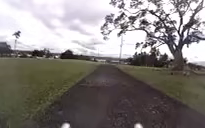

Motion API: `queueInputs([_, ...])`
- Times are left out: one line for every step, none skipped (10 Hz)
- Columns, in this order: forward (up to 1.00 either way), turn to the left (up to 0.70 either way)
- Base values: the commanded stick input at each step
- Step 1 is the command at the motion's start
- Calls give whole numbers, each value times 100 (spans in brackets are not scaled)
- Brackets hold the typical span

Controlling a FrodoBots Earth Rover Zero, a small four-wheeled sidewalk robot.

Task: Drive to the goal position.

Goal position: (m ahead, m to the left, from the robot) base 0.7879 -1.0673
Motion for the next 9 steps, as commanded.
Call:
queueInputs([70,0])
queueInputs([70,0])
queueInputs([70,0])
queueInputs([0,1])
queueInputs([0,6])
queueInputs([0,1])
queueInputs([0,11])
queueInputs([0,15])
queueInputs([0,0])
